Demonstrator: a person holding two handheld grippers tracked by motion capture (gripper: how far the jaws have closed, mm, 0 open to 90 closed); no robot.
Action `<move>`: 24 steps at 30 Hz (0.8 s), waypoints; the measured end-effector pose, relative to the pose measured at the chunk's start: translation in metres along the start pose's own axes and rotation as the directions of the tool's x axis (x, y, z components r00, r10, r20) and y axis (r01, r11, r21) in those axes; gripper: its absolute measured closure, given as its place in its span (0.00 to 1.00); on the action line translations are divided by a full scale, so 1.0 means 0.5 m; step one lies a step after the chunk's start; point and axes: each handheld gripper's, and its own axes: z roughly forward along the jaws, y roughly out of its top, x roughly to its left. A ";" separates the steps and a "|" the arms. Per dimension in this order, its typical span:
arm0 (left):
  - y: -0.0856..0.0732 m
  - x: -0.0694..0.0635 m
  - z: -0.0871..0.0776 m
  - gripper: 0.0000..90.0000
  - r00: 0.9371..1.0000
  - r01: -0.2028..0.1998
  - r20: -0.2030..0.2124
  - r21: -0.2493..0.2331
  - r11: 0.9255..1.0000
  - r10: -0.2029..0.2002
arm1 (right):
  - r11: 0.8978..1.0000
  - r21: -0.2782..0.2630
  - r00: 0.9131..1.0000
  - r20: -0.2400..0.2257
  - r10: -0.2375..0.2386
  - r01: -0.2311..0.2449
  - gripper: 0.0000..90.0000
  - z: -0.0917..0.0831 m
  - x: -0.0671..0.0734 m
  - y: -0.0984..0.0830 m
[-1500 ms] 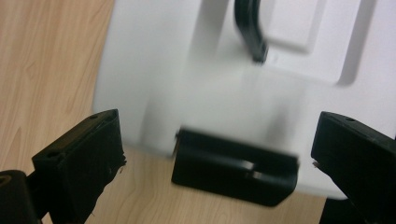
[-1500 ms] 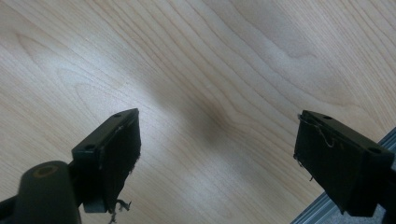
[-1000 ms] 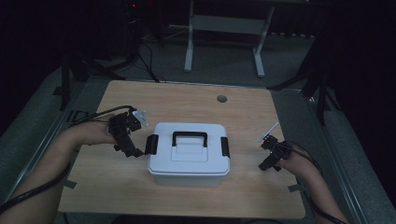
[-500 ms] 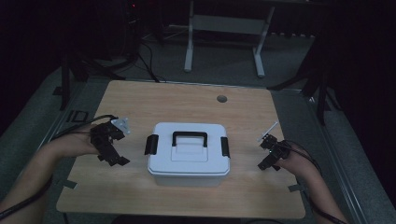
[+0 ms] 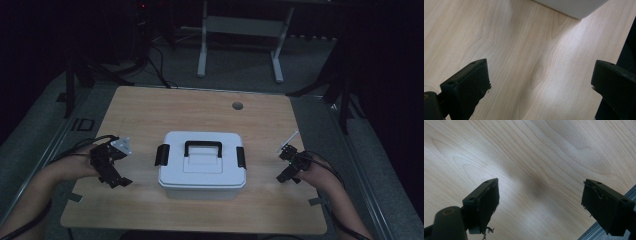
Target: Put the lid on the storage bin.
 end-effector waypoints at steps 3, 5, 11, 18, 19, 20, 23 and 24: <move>-0.018 -0.001 0.015 0.01 1.000 0.016 0.010 -0.020 1.000 -0.016 | 1.000 -0.001 1.000 -0.002 0.004 -0.004 0.16 0.003 -0.001 -0.002; -0.026 -0.001 0.023 0.01 1.000 0.026 0.015 -0.025 0.999 -0.026 | 1.000 0.001 1.000 -0.004 0.007 -0.007 0.16 0.004 -0.002 -0.003; -0.053 -0.005 0.048 0.01 0.999 0.051 0.016 -0.026 0.998 -0.051 | 1.000 -0.002 1.000 -0.006 0.003 -0.003 0.16 0.009 -0.003 -0.006; -0.081 -0.013 0.086 0.01 0.998 0.061 0.029 -0.020 0.998 -0.061 | 1.000 -0.001 1.000 -0.011 0.003 -0.003 0.16 0.015 -0.004 -0.007; -0.084 -0.015 0.090 0.01 0.997 0.065 0.032 -0.019 0.998 -0.064 | 1.000 -0.001 1.000 -0.013 0.005 -0.005 0.16 0.016 -0.003 -0.007; -0.087 -0.015 0.093 0.01 0.997 0.067 0.039 -0.022 0.998 -0.066 | 1.000 -0.001 1.000 -0.013 0.005 -0.005 0.16 0.017 -0.003 -0.007; -0.097 -0.019 0.099 0.01 0.997 0.069 0.031 -0.021 0.997 -0.068 | 1.000 0.002 1.000 -0.016 0.007 -0.007 0.16 0.021 -0.002 -0.008; -0.097 -0.019 0.099 0.01 0.997 0.069 0.031 -0.021 0.997 -0.068 | 1.000 0.002 1.000 -0.016 0.007 -0.007 0.16 0.021 -0.002 -0.008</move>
